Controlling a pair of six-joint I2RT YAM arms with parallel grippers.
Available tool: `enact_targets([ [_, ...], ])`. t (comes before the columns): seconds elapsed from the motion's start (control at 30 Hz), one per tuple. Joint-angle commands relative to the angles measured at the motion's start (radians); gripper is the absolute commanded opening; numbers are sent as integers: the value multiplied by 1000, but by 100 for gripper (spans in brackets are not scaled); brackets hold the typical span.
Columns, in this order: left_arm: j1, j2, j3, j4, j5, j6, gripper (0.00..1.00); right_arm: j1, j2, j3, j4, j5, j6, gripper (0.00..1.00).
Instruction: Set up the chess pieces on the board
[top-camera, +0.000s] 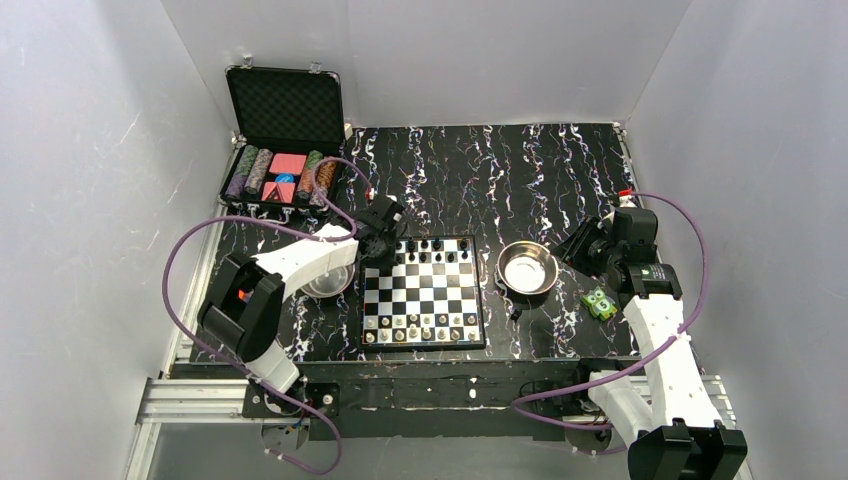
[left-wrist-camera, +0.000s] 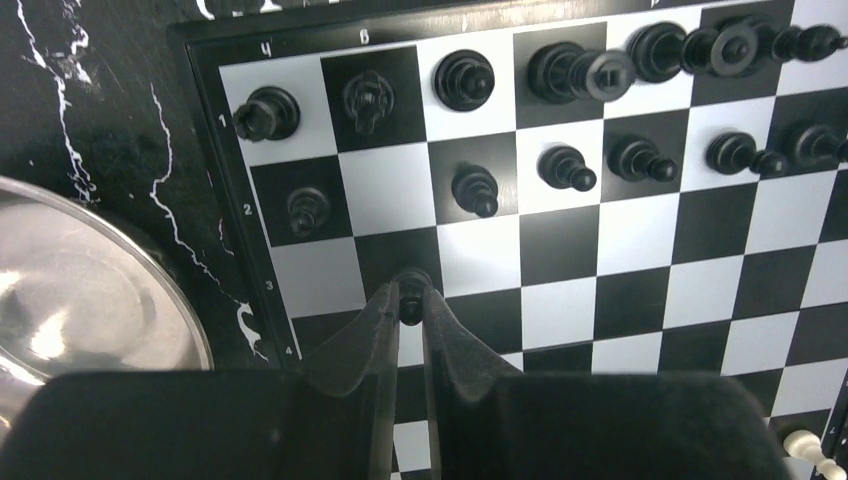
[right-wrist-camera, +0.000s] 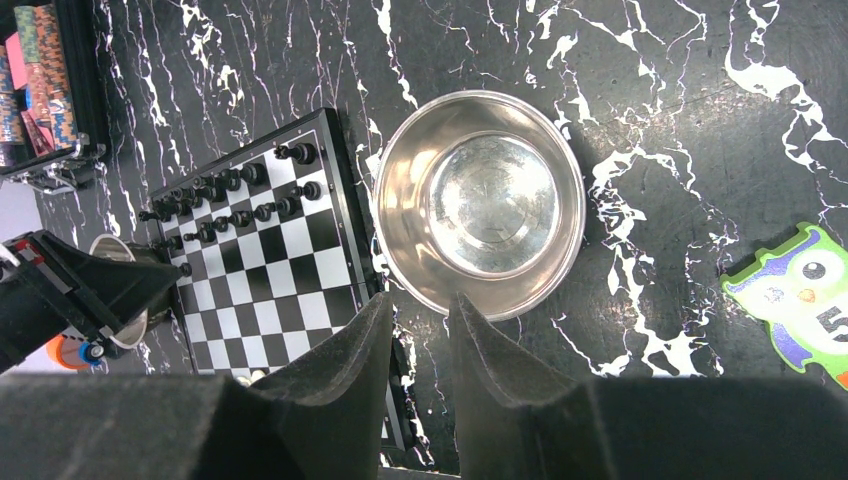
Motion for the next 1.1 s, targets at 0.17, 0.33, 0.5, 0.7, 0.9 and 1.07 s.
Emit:
enact_targets([
  [0.17, 28, 29, 81, 15, -9, 53, 0, 4, -10, -11, 32, -12, -10, 35],
  [0.33, 42, 48, 92, 21, -4, 63, 0, 3, -7, -14, 32, -11, -11, 35],
  [0.5, 55, 65, 95, 32, 4, 65, 0, 4, -9, -16, 29, -7, -11, 35],
  [0.7, 58, 81, 108, 34, 8, 71, 0, 4, -10, -20, 28, -9, -12, 35],
  [0.9, 62, 89, 114, 38, 13, 74, 0, 4, -11, -20, 27, -8, -12, 35],
  [1.07, 63, 95, 114, 39, 15, 75, 0, 3, -15, -21, 23, -6, -11, 35],
])
